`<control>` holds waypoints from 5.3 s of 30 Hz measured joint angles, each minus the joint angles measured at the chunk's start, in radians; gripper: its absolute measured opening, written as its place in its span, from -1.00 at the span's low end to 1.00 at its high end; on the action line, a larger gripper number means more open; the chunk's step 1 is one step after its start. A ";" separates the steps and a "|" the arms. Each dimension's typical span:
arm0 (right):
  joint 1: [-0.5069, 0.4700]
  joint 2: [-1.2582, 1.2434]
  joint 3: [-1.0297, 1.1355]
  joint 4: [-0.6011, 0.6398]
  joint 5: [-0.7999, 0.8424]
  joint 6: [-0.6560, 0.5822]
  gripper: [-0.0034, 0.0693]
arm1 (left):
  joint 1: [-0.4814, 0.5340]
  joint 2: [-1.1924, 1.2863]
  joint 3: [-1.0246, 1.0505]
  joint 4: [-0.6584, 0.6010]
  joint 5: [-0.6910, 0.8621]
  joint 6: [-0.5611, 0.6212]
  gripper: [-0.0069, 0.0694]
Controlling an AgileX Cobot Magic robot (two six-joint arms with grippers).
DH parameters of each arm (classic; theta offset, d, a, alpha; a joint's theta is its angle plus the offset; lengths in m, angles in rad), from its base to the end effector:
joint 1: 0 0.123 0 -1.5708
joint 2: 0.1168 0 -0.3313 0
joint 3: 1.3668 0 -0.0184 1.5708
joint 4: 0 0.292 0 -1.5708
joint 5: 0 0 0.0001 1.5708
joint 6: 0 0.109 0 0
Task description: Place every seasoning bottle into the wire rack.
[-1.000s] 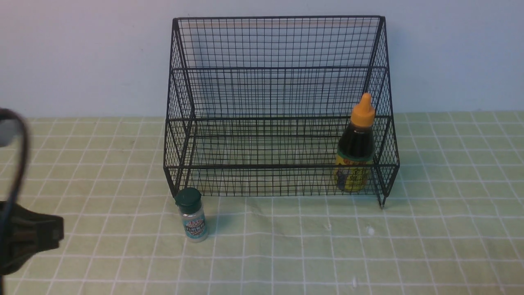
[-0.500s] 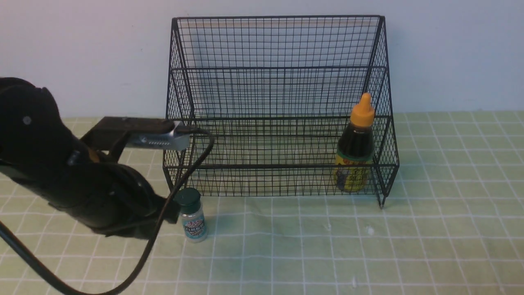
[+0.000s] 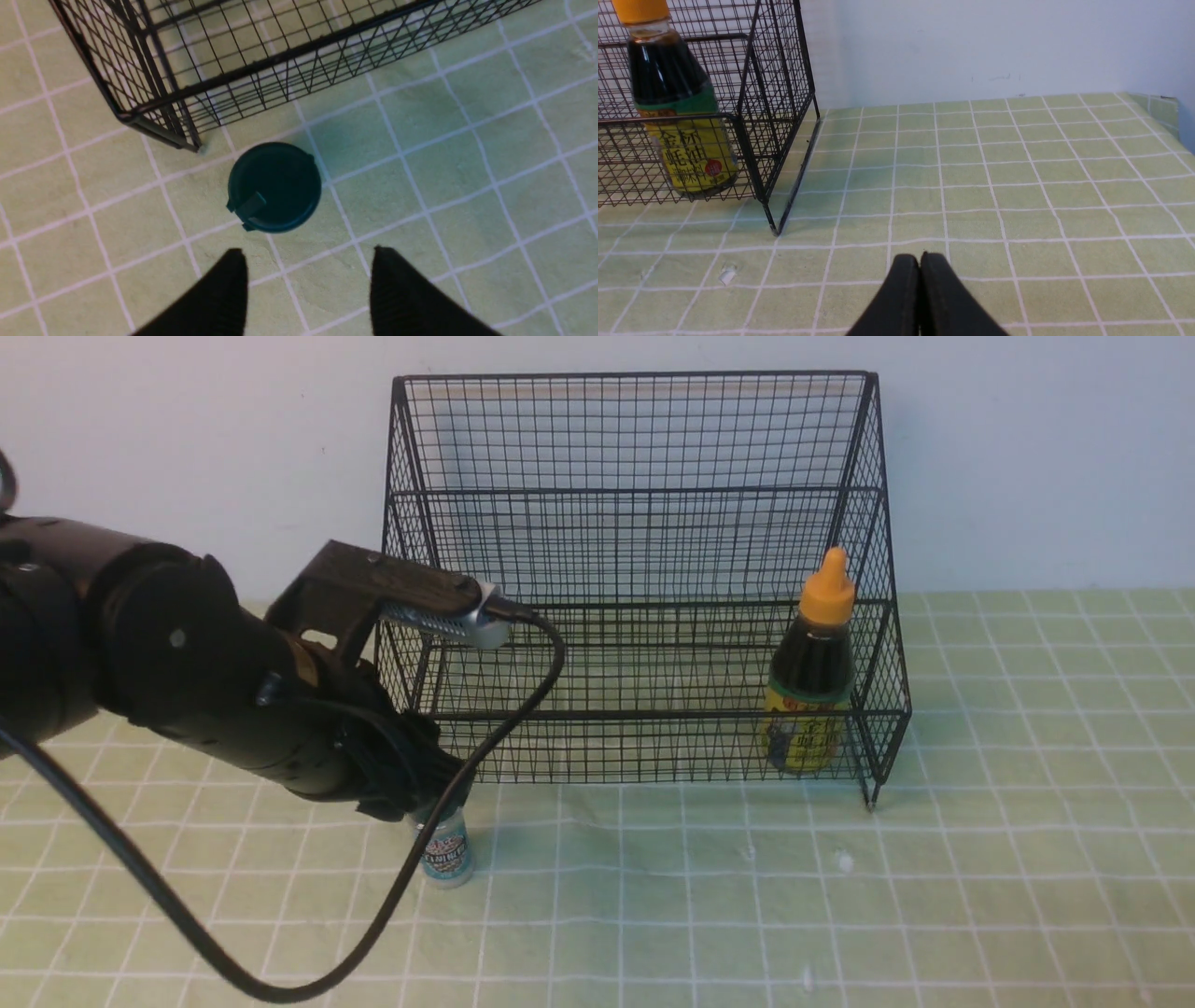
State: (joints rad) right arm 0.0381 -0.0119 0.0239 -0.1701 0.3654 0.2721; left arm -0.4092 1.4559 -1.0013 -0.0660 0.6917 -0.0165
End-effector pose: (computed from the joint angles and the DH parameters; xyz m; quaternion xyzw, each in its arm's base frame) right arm 0.0649 -0.0041 0.1673 0.0481 0.7989 0.0211 0.5992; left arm 0.3038 -0.1367 0.2716 0.1697 0.9521 -0.0796 0.2416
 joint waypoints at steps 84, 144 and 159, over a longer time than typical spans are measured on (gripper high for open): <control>0.000 0.000 0.000 0.000 0.000 0.001 -0.95 | -0.001 0.356 -0.482 0.136 0.136 -0.040 0.34; 0.000 0.000 0.000 0.000 0.000 0.001 -0.95 | 0.142 -1.279 0.586 0.112 -0.217 -0.034 -0.83; 0.000 0.000 0.000 0.000 0.001 0.002 -0.95 | 0.360 -1.456 1.024 -0.002 -0.305 0.041 -0.83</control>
State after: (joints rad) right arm 0.0381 -0.0119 0.0239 -0.1701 0.3664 0.2739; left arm -0.0496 -0.0005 0.0231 -0.0682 0.3871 0.0249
